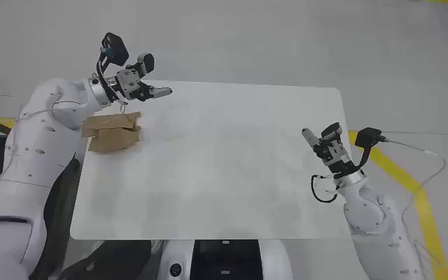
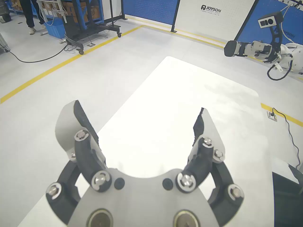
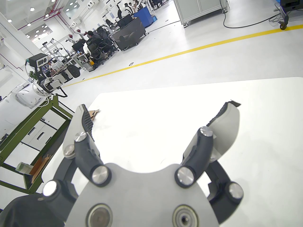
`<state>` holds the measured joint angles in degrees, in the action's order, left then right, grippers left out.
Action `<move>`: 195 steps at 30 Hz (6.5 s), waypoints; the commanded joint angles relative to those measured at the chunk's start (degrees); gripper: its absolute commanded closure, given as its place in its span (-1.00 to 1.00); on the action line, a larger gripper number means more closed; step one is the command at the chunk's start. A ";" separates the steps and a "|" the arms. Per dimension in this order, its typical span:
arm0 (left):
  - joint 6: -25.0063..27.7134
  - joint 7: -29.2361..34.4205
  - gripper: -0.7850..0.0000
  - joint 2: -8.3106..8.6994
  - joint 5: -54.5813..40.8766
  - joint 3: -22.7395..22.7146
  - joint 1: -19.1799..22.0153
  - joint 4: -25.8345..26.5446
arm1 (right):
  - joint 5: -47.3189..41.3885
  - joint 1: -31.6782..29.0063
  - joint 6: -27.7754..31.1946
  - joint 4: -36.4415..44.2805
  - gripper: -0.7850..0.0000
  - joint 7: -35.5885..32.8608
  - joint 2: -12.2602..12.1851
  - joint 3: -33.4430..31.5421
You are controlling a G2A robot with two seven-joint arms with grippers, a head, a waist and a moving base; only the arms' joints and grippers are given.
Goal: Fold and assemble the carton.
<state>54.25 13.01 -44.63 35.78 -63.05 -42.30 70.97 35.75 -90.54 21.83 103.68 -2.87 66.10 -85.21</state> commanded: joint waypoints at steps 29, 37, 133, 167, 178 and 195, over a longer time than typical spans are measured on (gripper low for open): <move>1.27 19.94 -1.00 2.88 -19.23 -6.07 -2.23 -8.89 | 0.00 0.00 0.00 0.00 -1.00 0.00 0.00 0.00; 3.49 33.53 -1.00 6.09 -30.11 -10.50 -3.88 -10.87 | 0.00 0.00 0.00 0.00 -1.00 0.00 0.00 0.00; -11.37 38.77 1.00 2.67 -30.26 -2.69 8.88 -55.99 | 0.00 0.00 0.00 0.00 -1.00 0.00 0.00 0.00; -12.76 49.78 1.00 8.91 -66.45 -9.23 -7.72 -4.90 | 0.00 0.00 0.00 0.00 -1.00 0.00 0.00 0.00; -13.73 50.41 1.00 8.76 -71.74 -9.48 -10.43 5.93 | 0.00 0.00 0.00 0.00 -1.00 0.00 0.00 0.00; -17.44 48.43 1.00 6.38 -67.24 -4.99 -7.19 17.25 | 0.00 0.00 0.00 0.00 -1.00 0.00 0.00 0.00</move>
<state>37.02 61.60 -38.08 -31.54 -68.46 -49.77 88.10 35.75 -90.54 21.83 103.68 -2.87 66.10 -85.21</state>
